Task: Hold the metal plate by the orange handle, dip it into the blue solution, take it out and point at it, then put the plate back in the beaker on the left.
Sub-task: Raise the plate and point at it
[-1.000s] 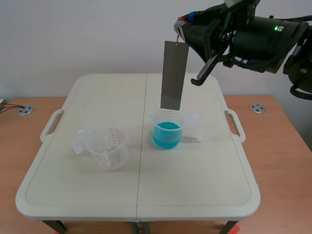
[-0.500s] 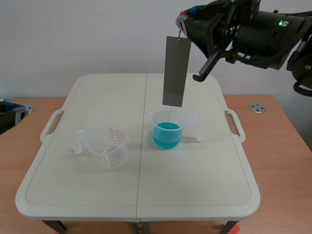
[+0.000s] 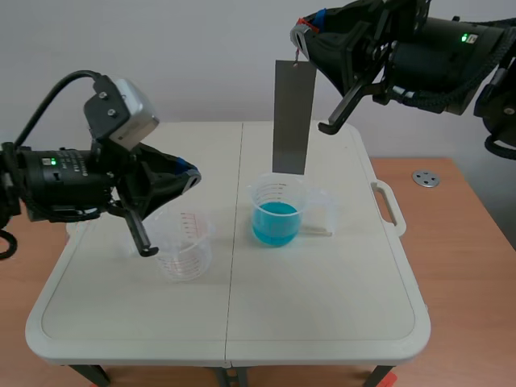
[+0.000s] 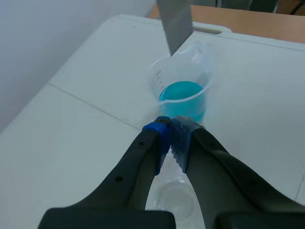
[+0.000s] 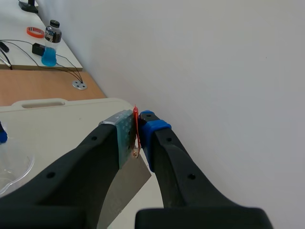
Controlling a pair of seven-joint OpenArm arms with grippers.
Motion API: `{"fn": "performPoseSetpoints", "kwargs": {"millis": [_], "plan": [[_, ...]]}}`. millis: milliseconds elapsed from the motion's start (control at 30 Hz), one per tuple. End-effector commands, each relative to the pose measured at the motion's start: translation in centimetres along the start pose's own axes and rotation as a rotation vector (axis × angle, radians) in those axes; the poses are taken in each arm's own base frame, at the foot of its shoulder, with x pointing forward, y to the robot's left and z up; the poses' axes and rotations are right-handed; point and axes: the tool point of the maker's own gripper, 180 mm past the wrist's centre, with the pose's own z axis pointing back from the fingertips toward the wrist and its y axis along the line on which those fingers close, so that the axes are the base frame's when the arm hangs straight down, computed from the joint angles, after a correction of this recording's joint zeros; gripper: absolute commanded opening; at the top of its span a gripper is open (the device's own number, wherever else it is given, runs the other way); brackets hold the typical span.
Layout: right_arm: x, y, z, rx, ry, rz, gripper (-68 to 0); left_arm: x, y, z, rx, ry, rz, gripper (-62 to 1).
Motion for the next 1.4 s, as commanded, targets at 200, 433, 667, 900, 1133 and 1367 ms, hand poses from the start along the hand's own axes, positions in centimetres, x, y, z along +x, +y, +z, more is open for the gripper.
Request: {"fn": "performPoseSetpoints", "kwargs": {"millis": [200,433,667,900,1133,1367], "plan": [[1.7,-0.7,-0.2,-0.007,-0.052,0.021,-66.2,0.9,-0.8,-3.0,-0.026,-0.039,0.028,-59.4],[1.7,-0.7,-0.2,-0.007,-0.052,0.021,-66.2,1.7,-0.6,-5.4,-0.019,-0.049,0.002,-59.4],[1.8,-0.7,-0.2,-0.008,-0.054,0.019,-66.2,2.0,-0.4,-7.0,0.024,-0.052,-0.001,-59.4],[1.8,-0.7,-0.2,-0.008,-0.055,0.019,-66.2,2.2,-0.2,-8.0,0.061,-0.064,-0.004,-59.5],[1.8,-0.7,-0.2,-0.008,-0.055,0.019,-66.2,2.1,-0.3,-8.2,0.060,-0.059,-0.016,-59.4],[1.8,-0.7,-0.2,-0.008,-0.055,0.019,-66.2,2.1,-0.3,-8.2,0.059,-0.057,-0.018,-59.4]]}}
